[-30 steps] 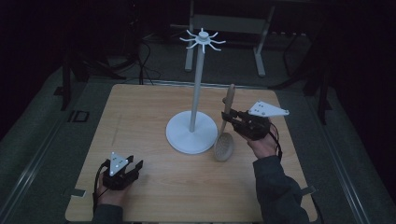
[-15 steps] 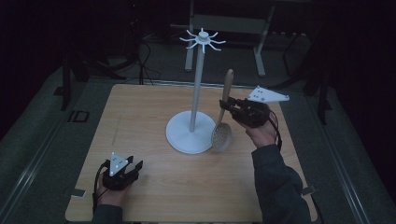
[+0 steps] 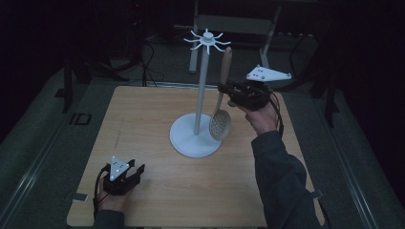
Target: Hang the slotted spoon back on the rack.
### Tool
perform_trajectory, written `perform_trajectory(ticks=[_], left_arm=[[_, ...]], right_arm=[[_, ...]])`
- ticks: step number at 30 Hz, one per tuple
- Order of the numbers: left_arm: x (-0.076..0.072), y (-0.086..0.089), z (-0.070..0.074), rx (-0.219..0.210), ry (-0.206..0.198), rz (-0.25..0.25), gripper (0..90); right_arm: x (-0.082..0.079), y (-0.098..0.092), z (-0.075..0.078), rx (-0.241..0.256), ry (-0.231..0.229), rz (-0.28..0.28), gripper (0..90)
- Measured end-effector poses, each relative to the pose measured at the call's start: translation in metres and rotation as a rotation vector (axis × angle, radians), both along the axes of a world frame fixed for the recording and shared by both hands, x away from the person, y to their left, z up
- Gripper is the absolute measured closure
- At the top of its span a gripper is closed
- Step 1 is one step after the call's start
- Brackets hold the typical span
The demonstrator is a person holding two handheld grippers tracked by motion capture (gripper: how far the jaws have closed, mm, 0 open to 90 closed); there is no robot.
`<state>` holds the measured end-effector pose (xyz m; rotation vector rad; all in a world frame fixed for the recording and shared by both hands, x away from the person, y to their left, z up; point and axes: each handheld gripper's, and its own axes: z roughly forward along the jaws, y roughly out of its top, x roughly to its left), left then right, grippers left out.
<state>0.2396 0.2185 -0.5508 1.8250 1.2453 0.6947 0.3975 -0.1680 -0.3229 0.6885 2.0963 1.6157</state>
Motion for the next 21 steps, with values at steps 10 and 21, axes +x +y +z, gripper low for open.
perform_trajectory(ticks=[10,21], left_arm=[[-0.001,0.001,0.000,-0.004,-0.004,0.003,55.5],[-0.001,0.001,0.001,-0.005,-0.006,0.004,55.5]], right_arm=[[0.006,0.005,-0.003,-0.002,0.035,0.010,74.4],[0.015,0.014,-0.006,-0.018,0.070,0.008,74.3]])
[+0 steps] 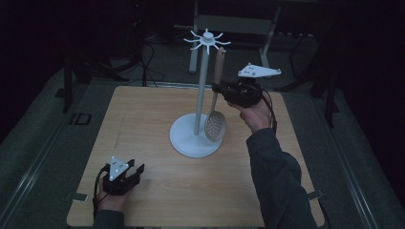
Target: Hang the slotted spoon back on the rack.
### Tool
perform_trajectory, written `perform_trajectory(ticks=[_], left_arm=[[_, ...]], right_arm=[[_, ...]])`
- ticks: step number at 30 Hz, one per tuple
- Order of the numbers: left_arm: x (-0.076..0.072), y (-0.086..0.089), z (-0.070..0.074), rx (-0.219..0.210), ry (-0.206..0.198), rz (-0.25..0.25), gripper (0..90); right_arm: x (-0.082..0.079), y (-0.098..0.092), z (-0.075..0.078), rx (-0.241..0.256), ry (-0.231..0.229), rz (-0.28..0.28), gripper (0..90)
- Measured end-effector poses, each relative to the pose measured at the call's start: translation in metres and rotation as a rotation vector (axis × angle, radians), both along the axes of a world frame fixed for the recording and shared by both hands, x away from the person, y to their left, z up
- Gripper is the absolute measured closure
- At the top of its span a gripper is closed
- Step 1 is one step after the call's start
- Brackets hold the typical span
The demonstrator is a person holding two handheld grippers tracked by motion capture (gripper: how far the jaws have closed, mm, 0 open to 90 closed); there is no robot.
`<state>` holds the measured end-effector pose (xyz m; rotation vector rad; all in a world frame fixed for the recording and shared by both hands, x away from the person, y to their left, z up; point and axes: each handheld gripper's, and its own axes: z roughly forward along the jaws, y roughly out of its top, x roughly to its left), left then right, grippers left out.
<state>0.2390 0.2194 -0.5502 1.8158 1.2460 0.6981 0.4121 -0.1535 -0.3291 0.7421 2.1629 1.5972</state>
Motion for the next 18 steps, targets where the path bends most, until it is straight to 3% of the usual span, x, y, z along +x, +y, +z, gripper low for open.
perform_trajectory(ticks=[2,7,11,18], left_arm=[[0.000,0.000,0.000,-0.004,-0.001,0.001,55.5],[0.000,0.000,0.000,0.000,0.000,-0.001,55.5],[0.000,0.000,0.000,0.001,0.001,0.001,55.4],[0.001,-0.002,-0.001,0.015,0.004,-0.001,54.2]], right_arm=[[0.000,0.000,-0.001,0.000,-0.004,-0.013,73.1],[-0.004,-0.006,-0.004,0.016,-0.019,-0.027,43.8],[-0.008,-0.014,-0.008,0.022,-0.015,-0.049,26.8],[-0.018,-0.035,-0.028,-0.008,-0.002,-0.088,18.3]])
